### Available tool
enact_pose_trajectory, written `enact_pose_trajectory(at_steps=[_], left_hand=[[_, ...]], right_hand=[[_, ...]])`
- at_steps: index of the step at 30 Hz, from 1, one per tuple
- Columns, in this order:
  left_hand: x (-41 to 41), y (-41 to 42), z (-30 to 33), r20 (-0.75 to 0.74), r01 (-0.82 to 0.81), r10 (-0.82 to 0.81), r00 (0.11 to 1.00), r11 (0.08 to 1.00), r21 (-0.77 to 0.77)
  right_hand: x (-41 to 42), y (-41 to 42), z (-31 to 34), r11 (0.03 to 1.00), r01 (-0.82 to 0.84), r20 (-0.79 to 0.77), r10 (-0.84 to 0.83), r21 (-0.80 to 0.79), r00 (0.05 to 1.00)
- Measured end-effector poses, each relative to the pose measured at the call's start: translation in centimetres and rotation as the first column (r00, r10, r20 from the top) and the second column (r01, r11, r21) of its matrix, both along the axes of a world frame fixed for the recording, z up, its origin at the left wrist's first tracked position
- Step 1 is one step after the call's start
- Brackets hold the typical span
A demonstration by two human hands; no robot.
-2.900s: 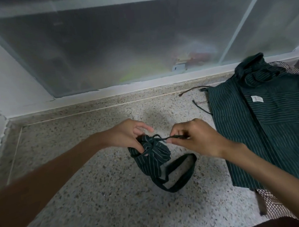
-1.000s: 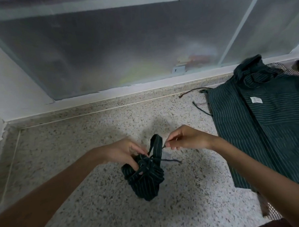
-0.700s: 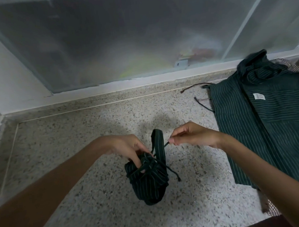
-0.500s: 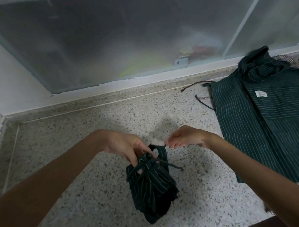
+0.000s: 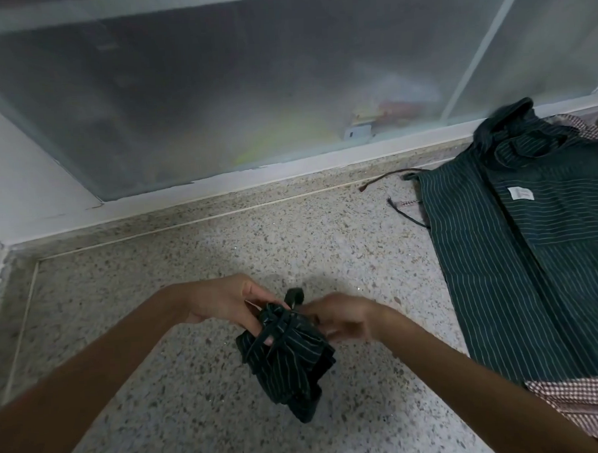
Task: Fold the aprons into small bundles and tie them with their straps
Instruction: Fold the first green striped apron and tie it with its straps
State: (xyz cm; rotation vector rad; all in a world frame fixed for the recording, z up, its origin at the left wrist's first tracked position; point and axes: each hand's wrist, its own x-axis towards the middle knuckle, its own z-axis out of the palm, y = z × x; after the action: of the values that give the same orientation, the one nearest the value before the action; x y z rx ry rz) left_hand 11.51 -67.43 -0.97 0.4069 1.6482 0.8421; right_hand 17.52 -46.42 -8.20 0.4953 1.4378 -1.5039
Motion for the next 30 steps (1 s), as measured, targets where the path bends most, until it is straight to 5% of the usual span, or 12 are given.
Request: enact_pose_trajectory(at_steps=[3, 5, 8, 12, 17, 21, 23, 25, 27, 29, 30], left_hand=[[0.2, -0.4, -0.9, -0.067, -0.035, 0.035, 0.997, 0.999, 0.004], [0.9, -0.8, -1.9, -0.176, -0.061, 0.071, 0.982, 0.996, 0.064], [2.2, -1.3, -3.1, -0.517, -0.007, 0.069, 0.853, 0.993, 0.121], [2.8, -1.7, -2.5, -0.798, 0.129, -0.054, 0.600, 0.991, 0.030], [2.6, -1.8, -2.6, -0.793, 0.106, -0.048, 0.607, 0.994, 0.021], [2.1, -3.2, -3.3, -0.629, -0.154, 0.204, 0.750, 0.979, 0.134], [1.9, -4.2, -4.2, -0.585, -0.241, 0.284, 0.759, 0.958, 0.152], [2.0, -5.2, -4.9, -0.581, -0.297, 0.333, 0.742, 0.941, 0.161], [2.2, -5.9, -5.2, -0.589, -0.318, 0.364, 0.722, 0.930, 0.185], [2.7, -5.9, -5.1, -0.569, -0.316, 0.398, 0.720, 0.917, 0.242], [2.9, -5.7, -4.8, -0.558, -0.310, 0.409, 0.722, 0.912, 0.267]], right_hand=[[-0.8, 3.2, 0.4, 0.798, 0.529, 0.043, -0.541, -0.290, 0.840], [-0.6, 5.8, 1.5, 0.730, 0.624, 0.013, -0.647, -0.280, 0.762], [0.7, 6.9, 2.2, 0.937, 0.332, -0.287, -0.289, 0.110, 0.913], [1.3, 3.4, 2.9, 0.959, 0.187, -0.618, -0.016, 0.214, 0.786], [-0.4, 0.0, 3.5, 0.947, 0.079, -0.782, 0.208, 0.312, 0.588], [0.5, 2.4, 4.6, 0.885, 0.123, -0.838, 0.368, 0.448, 0.403], [1.6, 4.4, 4.5, 0.897, 0.128, -0.841, 0.337, 0.424, 0.422], [2.1, 6.9, 4.1, 0.845, 0.066, -0.743, 0.427, 0.531, 0.516], [2.2, 9.4, 4.0, 0.608, -0.284, -0.323, 0.694, 0.741, 0.644], [2.1, 10.4, 4.5, 0.366, -0.630, 0.118, 0.798, 0.684, 0.591], [1.7, 10.3, 4.8, 0.359, -0.666, 0.144, 0.805, 0.654, 0.575]])
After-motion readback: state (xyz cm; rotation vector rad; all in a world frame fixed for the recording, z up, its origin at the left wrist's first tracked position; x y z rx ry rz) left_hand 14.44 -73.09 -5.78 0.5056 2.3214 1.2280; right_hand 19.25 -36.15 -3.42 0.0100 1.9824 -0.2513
